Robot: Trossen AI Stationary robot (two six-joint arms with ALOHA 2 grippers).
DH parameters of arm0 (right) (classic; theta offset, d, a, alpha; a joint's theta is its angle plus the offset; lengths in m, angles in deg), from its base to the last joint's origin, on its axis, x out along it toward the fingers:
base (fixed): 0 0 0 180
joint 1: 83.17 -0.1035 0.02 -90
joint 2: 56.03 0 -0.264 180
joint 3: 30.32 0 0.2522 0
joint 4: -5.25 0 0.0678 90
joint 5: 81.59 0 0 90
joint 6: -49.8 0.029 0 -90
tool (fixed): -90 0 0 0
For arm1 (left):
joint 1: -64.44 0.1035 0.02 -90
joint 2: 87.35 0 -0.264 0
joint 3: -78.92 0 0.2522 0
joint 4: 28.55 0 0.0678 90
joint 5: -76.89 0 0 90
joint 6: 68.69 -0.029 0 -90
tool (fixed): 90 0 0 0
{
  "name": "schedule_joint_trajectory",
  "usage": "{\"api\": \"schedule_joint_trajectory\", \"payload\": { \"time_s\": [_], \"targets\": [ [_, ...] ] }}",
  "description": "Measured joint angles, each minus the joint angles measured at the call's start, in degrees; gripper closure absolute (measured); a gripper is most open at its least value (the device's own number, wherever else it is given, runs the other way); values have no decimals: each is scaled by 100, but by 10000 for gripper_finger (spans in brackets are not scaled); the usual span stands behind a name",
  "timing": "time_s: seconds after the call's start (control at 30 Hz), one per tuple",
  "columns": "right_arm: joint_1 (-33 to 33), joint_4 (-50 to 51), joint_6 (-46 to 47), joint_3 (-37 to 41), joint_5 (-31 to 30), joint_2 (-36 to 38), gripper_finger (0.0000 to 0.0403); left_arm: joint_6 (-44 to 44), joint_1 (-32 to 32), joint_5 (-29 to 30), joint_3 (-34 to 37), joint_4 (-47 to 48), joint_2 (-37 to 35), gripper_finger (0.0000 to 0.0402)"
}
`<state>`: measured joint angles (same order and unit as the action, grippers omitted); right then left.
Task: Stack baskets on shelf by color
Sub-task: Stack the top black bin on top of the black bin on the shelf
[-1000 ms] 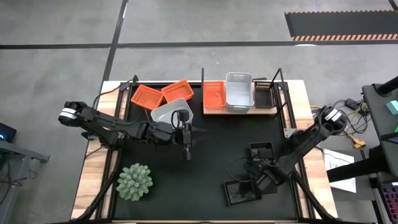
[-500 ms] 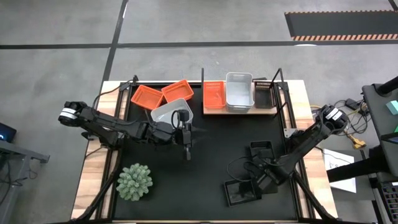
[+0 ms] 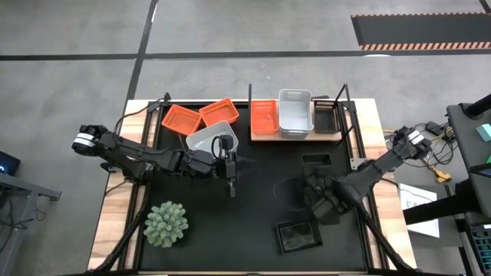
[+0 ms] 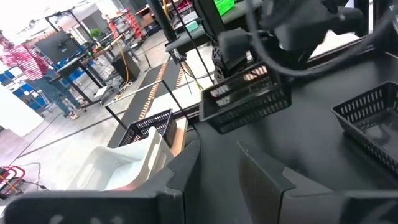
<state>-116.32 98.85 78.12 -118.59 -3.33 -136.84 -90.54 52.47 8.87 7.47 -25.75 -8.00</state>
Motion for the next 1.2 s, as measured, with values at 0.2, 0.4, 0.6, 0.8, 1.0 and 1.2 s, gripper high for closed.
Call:
{"api": "schedule_joint_trajectory", "payload": {
  "time_s": [0.2,0.4,0.6,0.8,1.0,1.2],
  "targets": [
    [996,68,-1446,-629,-240,164,394,-4,0,-1,1,54,0,316],
    [2518,41,-3014,-917,-333,362,394,-4,0,-2,2,107,0,316],
    [4305,-127,-4581,-954,-219,525,394,-4,0,-2,2,116,0,316],
    [5882,-261,-5562,-952,235,659,394,-4,0,-2,3,137,0,316],
    [7056,-259,-6122,-910,1036,666,394,-4,0,-2,4,170,0,316],
    [7604,-248,-6516,-889,1072,666,394,-2,0,-2,4,307,0,316]
  ]
}}
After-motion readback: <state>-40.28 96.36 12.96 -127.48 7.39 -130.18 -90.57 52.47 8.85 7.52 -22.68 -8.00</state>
